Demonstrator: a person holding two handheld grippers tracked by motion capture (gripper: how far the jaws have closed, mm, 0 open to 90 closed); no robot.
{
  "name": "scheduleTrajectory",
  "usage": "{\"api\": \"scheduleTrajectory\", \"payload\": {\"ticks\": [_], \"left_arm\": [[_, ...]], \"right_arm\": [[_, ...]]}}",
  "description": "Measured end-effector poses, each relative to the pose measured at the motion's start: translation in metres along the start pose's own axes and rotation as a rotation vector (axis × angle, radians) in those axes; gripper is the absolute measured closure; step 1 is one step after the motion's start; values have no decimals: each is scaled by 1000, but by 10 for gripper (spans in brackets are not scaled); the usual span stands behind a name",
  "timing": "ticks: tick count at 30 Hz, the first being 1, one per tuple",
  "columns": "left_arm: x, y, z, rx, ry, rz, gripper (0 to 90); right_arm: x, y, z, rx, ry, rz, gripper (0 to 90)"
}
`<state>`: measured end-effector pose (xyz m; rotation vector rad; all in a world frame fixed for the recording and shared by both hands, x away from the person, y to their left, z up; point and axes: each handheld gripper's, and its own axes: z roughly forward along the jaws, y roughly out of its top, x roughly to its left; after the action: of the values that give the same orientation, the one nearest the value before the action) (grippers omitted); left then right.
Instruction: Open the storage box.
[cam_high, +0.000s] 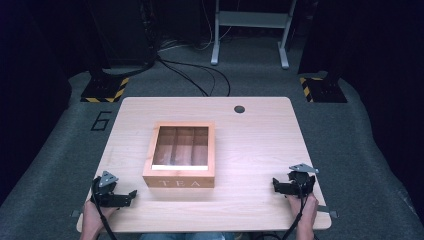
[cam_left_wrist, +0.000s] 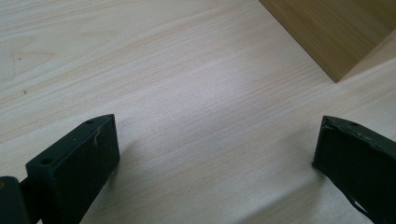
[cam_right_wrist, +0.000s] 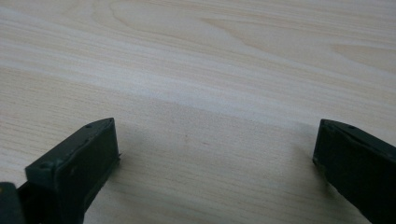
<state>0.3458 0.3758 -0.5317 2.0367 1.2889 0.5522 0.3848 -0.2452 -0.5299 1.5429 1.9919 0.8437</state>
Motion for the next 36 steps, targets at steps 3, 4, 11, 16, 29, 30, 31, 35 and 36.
{"api": "scheduleTrajectory", "payload": {"ticks": [3, 4, 11, 16, 29, 30, 31, 35, 36], "left_arm": [[0, 1, 0, -4, 0, 5, 1], [0, 1, -1, -17, -9, -5, 1], [-7, 17, -16, -116, -80, 5, 5], [-19, 28, -15, -150, -128, 22, 5], [-40, 42, -1, -187, -226, 41, 51], [-41, 42, -1, -195, -226, 35, 96], [-42, 44, 0, -203, -230, 36, 116], [-43, 47, 0, -219, -247, 26, 167], [-43, 47, 1, -222, -252, 27, 177]], "right_arm": [[0, 0, 0, 0, 1, 1, 0], [0, 0, 0, 0, 0, 0, 0], [0, 0, 0, 1, -2, 0, 0], [1, 0, 0, 1, -2, -2, 0], [1, 0, 0, 0, 0, -3, 3], [1, 0, 0, -1, -1, -3, 3], [1, 0, 0, -1, -1, -4, 4], [1, 0, 0, -2, -3, -5, 5], [1, 0, 0, -2, -3, -5, 6]]}}
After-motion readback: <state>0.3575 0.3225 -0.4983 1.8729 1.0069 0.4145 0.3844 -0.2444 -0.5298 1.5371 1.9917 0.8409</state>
